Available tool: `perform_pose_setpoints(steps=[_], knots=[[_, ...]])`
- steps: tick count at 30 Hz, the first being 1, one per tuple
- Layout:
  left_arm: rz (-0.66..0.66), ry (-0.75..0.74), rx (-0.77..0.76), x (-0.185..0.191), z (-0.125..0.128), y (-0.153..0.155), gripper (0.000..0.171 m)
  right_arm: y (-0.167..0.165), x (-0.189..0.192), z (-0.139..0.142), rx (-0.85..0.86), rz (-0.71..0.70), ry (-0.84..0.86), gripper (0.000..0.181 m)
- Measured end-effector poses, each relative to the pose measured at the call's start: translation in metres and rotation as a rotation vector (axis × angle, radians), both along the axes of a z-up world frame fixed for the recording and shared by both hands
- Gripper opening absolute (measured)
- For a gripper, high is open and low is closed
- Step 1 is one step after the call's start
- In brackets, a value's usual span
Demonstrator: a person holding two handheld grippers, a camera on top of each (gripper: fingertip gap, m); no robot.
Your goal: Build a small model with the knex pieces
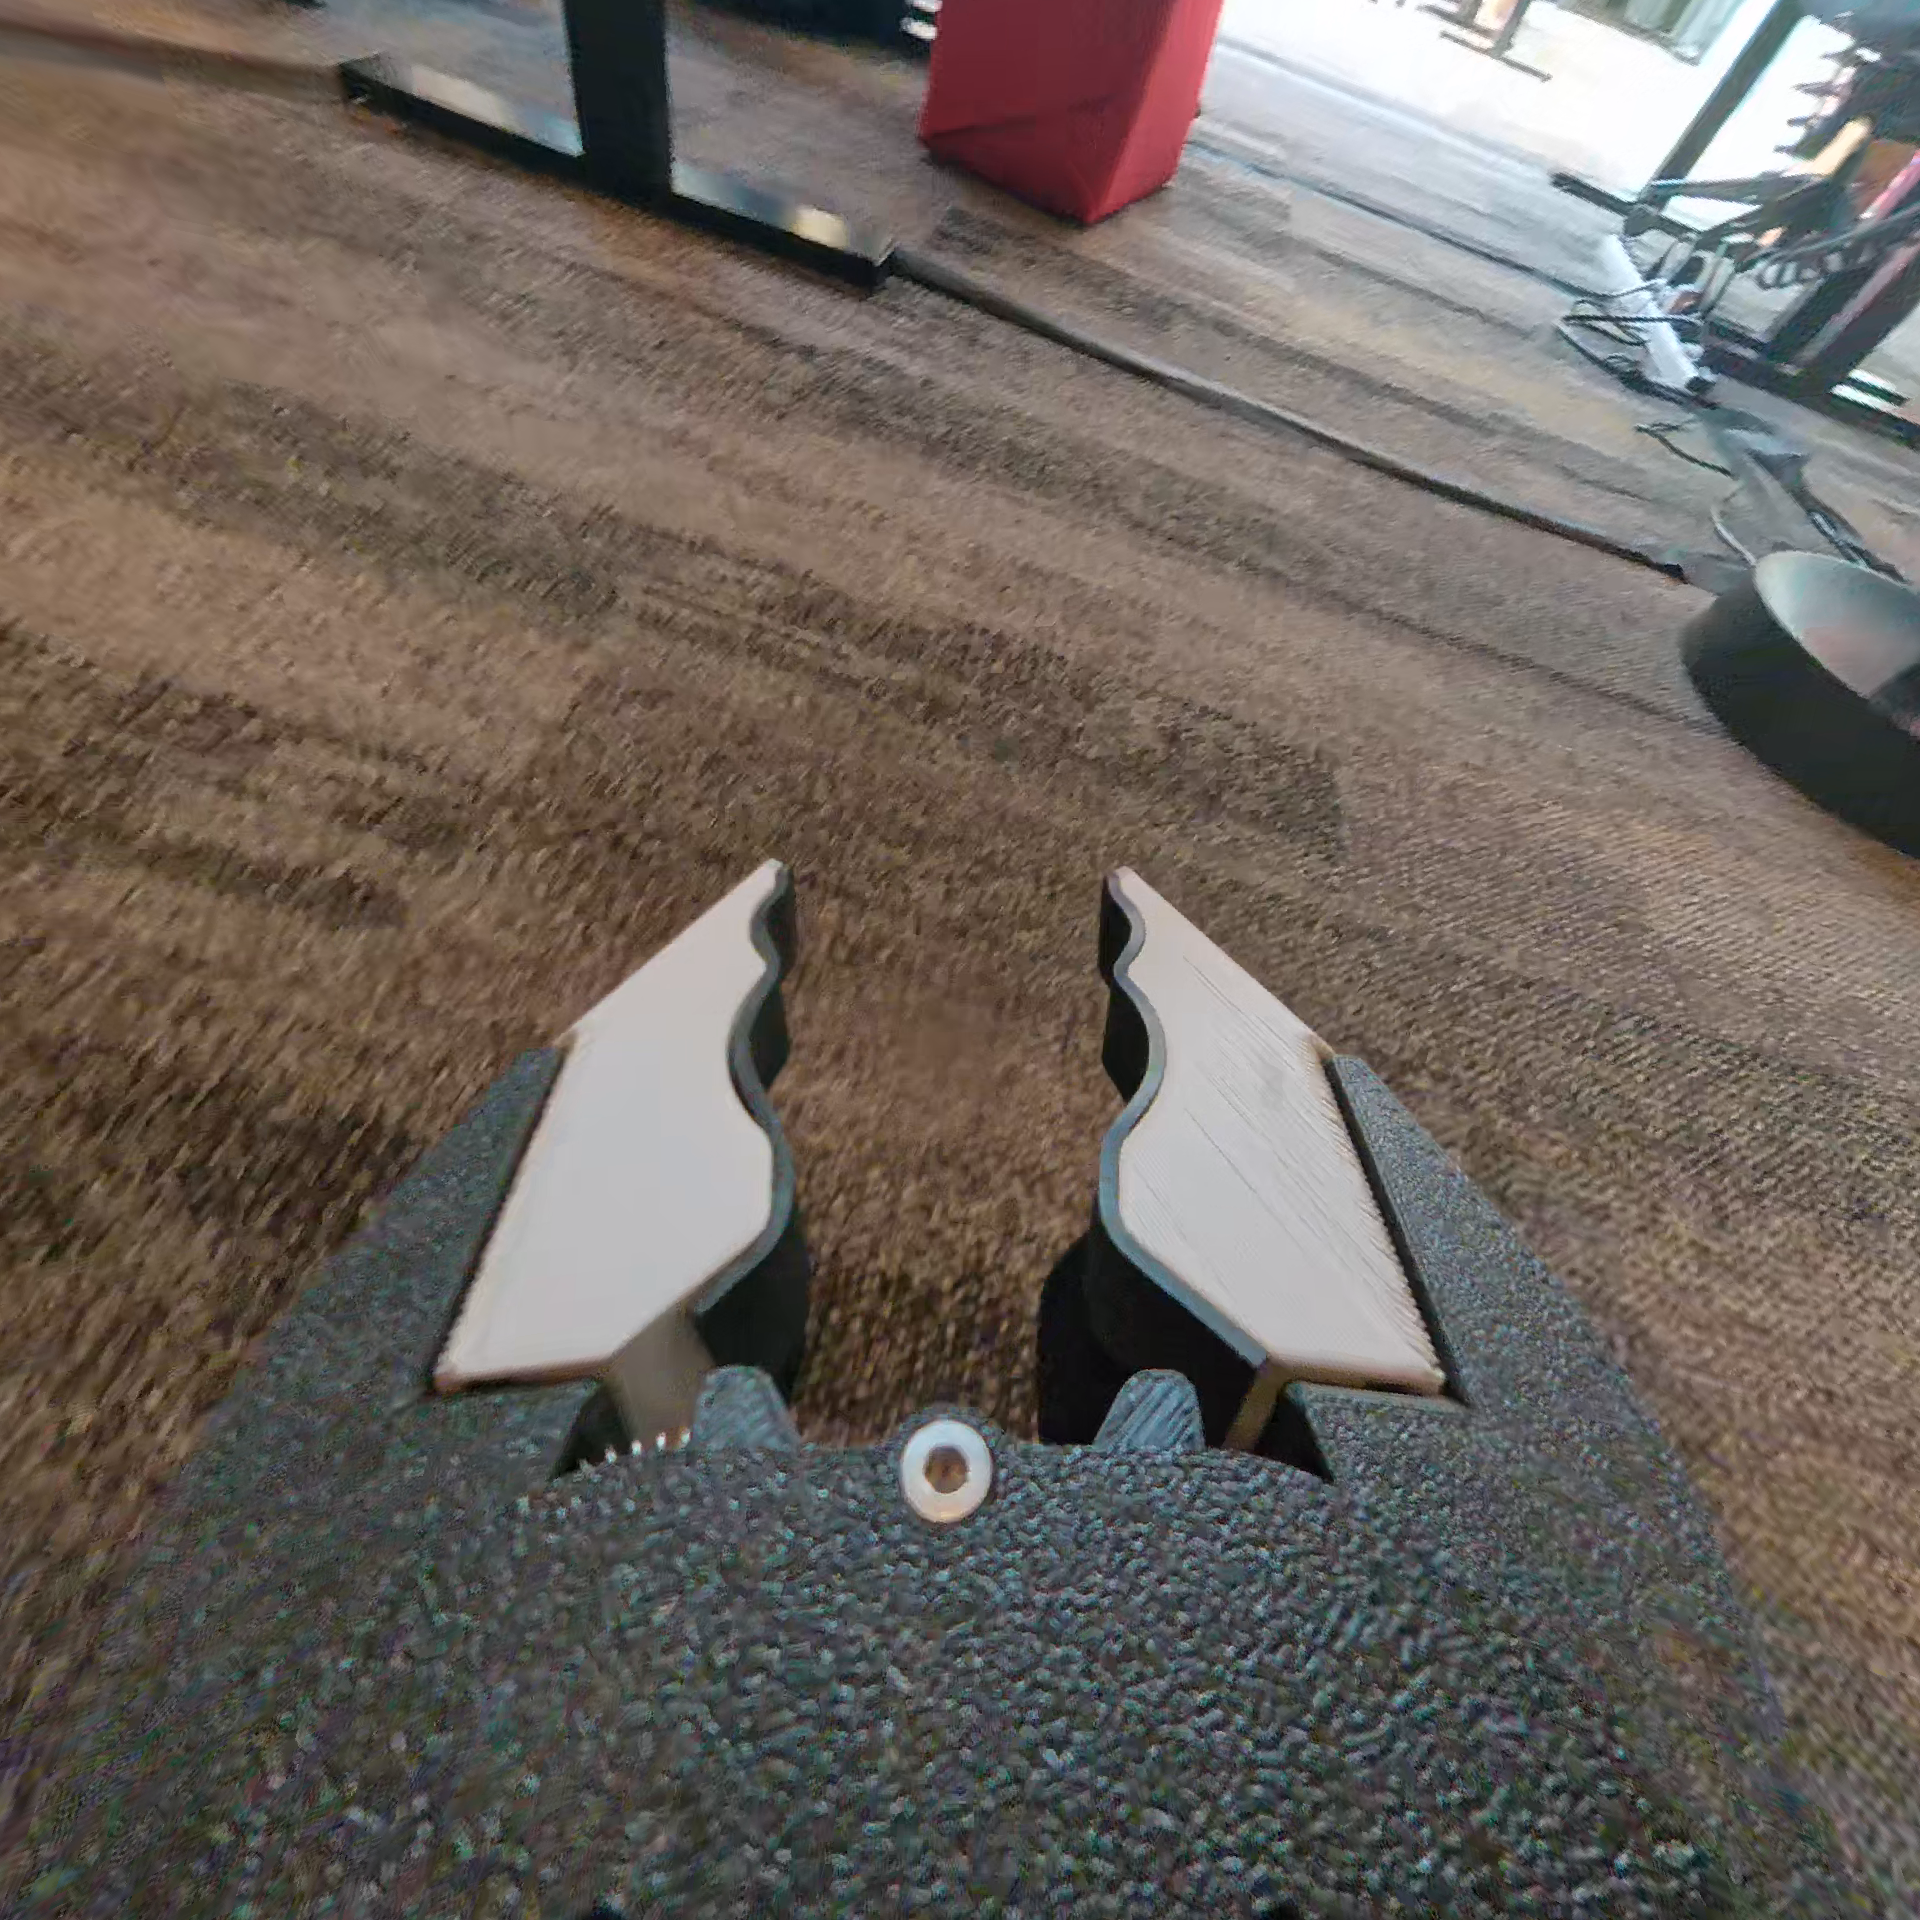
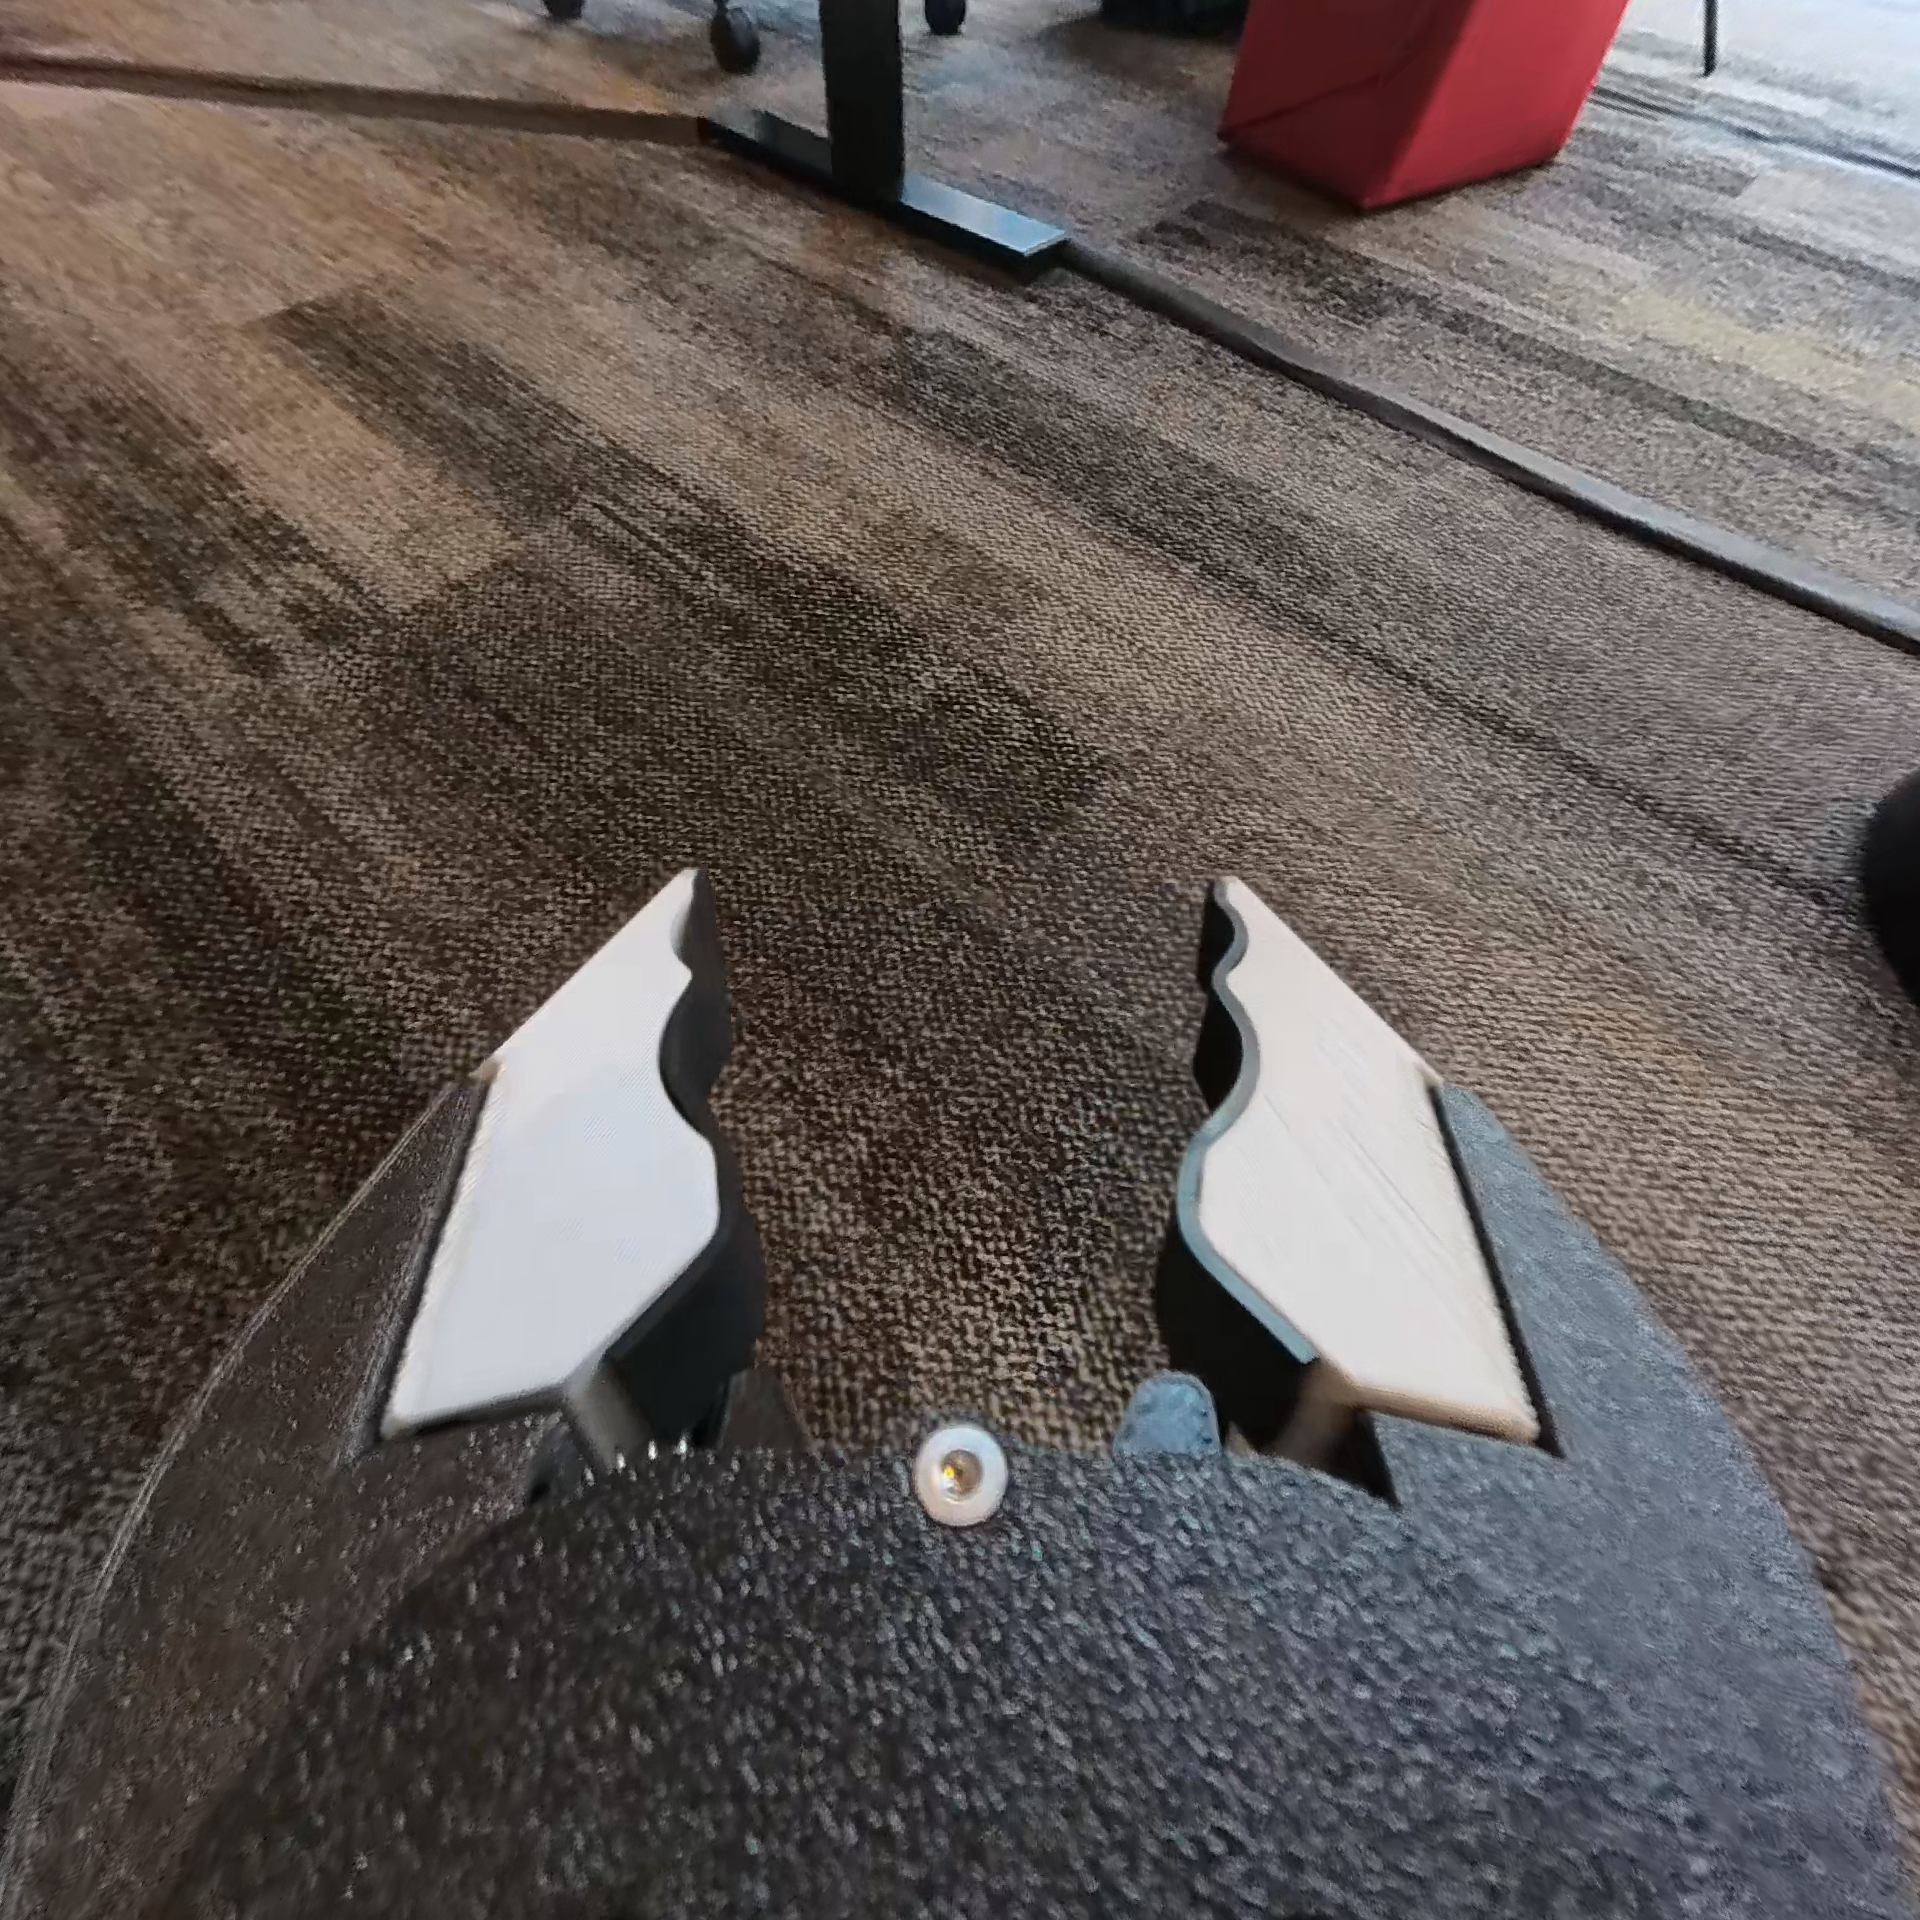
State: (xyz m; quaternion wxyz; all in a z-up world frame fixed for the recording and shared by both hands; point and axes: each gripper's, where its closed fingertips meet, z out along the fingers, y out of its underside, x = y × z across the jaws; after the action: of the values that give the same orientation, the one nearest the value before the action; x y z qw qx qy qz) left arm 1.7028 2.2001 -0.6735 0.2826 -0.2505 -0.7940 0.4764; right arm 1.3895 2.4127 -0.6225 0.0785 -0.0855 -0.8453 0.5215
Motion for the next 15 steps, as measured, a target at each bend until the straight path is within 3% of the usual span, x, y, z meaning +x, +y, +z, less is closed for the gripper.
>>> perform_pose_setpoints(steps=[3,6,15], knots=[[-0.042,0.015,-0.002,-0.047,0.031,-0.016,0.055,-0.003,-0.019,0.016,0.012,-0.047,-0.023,0.091],[-0.107,0.021,0.012,-0.092,0.081,-0.027,0.056,-0.004,-0.037,0.048,0.027,-0.096,-0.047,0.091],[-0.313,-0.007,0.107,-0.197,0.27,-0.052,0.061,-0.029,-0.089,0.23,0.024,-0.217,-0.1,0.086]])
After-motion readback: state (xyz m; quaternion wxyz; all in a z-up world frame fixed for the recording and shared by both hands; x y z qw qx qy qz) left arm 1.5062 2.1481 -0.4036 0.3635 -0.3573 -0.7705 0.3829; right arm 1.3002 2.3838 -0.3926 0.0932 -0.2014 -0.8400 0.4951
